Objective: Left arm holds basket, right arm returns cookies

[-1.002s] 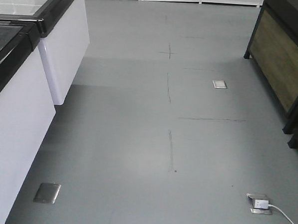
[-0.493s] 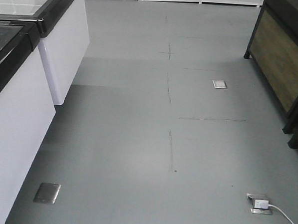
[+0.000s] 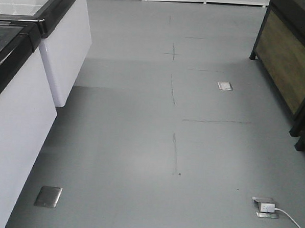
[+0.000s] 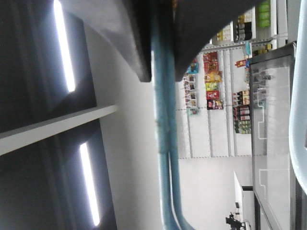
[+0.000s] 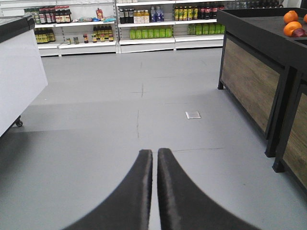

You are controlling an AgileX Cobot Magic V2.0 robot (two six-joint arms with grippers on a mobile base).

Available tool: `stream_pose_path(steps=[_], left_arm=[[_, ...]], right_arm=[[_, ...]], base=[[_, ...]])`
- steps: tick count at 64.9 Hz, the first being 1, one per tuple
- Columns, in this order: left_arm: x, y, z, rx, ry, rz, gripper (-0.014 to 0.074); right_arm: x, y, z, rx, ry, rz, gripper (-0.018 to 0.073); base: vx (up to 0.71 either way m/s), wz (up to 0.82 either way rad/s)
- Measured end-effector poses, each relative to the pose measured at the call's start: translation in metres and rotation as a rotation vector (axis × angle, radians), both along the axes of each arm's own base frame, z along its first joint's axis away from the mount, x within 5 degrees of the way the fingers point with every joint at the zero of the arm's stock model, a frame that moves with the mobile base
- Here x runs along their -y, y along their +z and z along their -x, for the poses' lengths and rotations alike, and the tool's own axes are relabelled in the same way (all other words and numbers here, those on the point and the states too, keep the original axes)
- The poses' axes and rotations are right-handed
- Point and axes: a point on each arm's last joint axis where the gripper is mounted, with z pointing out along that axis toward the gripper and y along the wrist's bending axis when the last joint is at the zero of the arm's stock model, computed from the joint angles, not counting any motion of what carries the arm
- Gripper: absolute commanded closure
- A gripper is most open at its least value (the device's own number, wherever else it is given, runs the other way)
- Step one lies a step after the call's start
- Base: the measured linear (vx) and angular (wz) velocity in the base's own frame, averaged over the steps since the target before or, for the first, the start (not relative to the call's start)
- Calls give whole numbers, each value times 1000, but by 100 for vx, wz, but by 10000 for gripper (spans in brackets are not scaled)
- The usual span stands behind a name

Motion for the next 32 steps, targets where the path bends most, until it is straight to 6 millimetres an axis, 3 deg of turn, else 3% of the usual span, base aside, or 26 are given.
stream_pose_path(steps=[32], left_arm=[[54, 5, -29, 72, -237, 5, 601]], right_arm=[[0, 0, 0, 0, 0, 0, 566]], base=[[0, 0]])
